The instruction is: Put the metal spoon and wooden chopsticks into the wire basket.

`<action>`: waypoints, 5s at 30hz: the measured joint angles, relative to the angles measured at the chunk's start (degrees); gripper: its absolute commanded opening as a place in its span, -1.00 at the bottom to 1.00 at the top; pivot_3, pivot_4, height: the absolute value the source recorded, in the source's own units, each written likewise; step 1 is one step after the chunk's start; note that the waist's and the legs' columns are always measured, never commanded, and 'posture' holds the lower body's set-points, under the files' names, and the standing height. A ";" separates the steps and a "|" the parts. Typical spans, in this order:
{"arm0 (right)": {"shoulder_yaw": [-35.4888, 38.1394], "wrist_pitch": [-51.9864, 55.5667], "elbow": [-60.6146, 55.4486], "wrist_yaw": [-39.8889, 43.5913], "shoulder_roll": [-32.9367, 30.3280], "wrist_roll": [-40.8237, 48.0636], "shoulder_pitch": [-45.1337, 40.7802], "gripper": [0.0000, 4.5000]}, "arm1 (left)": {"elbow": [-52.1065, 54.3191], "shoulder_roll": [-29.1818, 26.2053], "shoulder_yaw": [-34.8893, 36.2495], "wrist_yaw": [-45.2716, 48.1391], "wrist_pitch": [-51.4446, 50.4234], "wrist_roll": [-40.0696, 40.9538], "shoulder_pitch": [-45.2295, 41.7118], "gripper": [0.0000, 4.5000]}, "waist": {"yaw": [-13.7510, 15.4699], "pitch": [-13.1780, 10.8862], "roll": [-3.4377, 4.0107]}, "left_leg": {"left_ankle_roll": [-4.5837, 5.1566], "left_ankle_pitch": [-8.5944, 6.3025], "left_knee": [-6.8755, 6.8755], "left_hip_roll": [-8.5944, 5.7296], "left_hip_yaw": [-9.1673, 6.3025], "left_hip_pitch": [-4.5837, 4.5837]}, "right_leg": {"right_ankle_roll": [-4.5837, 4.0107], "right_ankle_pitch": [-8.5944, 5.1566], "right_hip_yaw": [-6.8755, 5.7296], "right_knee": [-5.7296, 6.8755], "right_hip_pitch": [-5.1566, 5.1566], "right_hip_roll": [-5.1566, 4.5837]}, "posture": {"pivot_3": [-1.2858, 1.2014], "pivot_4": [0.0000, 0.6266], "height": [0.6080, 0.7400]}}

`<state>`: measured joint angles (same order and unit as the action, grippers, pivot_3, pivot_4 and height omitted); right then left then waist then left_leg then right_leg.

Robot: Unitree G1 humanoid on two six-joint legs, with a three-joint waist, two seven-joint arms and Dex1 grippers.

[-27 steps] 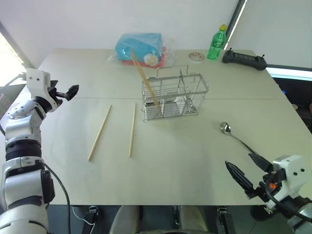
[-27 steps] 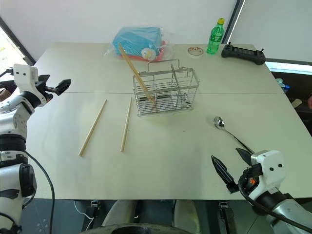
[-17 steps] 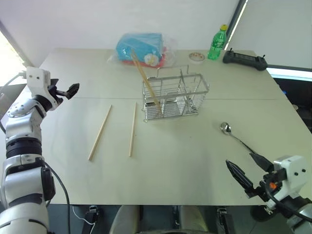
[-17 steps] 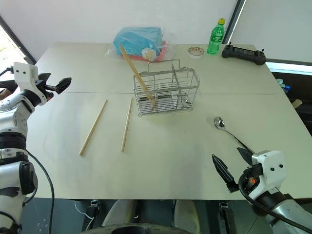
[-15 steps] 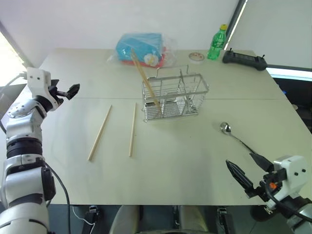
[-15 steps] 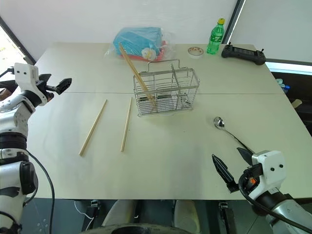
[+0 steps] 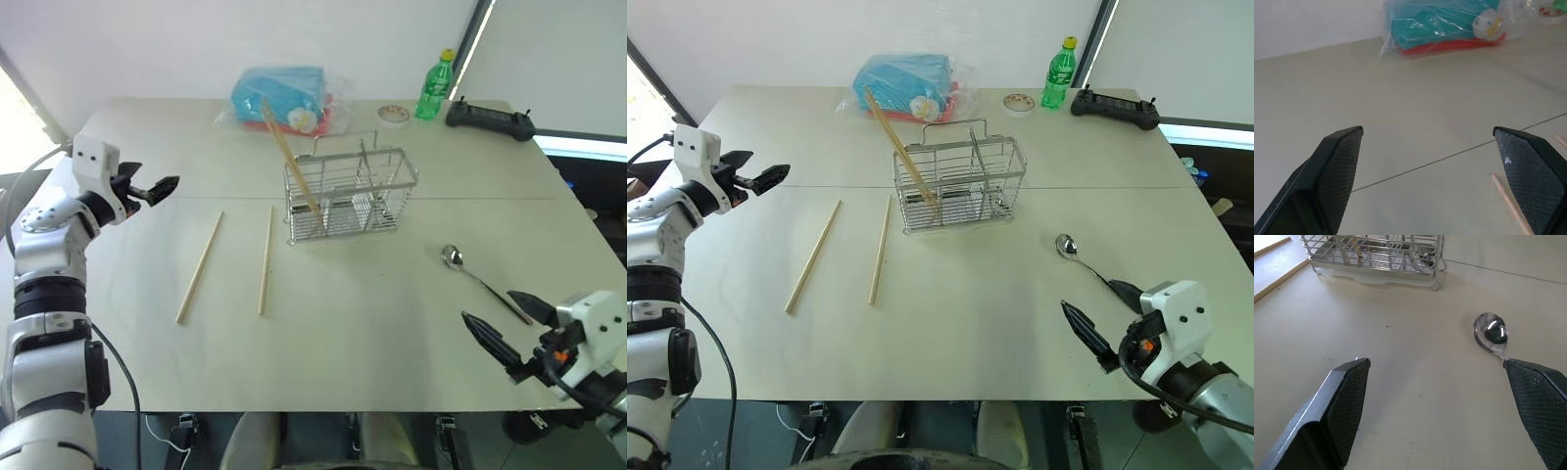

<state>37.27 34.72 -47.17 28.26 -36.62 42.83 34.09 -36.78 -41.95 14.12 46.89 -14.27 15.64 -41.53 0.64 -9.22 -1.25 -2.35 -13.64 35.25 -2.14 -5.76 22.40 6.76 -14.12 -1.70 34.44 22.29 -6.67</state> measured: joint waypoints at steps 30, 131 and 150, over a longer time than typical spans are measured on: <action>-32.72 3.57 51.24 28.56 -26.51 -20.00 -48.94 1.00 | 62.99 -11.03 -7.13 15.84 -40.43 34.90 12.02 0.99 | -1.29 -0.21 0.33 | 0.08 0.00 0.11 0.03 0.44 -0.03 | -0.08 -0.04 0.17 0.02 -0.02 -0.02 | 0.03 -0.52 0.70; -22.77 -6.37 62.46 -6.27 20.69 -10.79 -83.28 0.99 | 50.61 -4.95 -8.82 8.30 -32.88 29.81 -1.43 1.00 | -1.76 -0.29 0.18 | 0.08 -0.01 0.18 0.06 0.85 -0.12 | 0.14 0.15 0.95 0.76 0.50 0.25 | 0.03 -0.52 0.70; -10.90 23.35 18.42 8.12 -18.21 10.93 -60.47 0.99 | 26.02 -10.36 -13.33 8.47 -26.22 9.83 -4.50 1.00 | -1.15 -0.30 0.03 | 0.12 -0.02 0.07 0.08 0.90 -0.16 | 0.18 0.09 0.95 0.59 0.40 0.20 | 0.03 -0.52 0.70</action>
<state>26.37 58.07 -28.75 36.38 -54.83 53.77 -26.38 -10.77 -52.30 0.79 55.36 -40.49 25.47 -46.03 -0.52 -9.52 -1.22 -2.24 -13.67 35.32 -2.06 -4.86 22.24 6.94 -14.04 -0.76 35.03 22.69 -6.47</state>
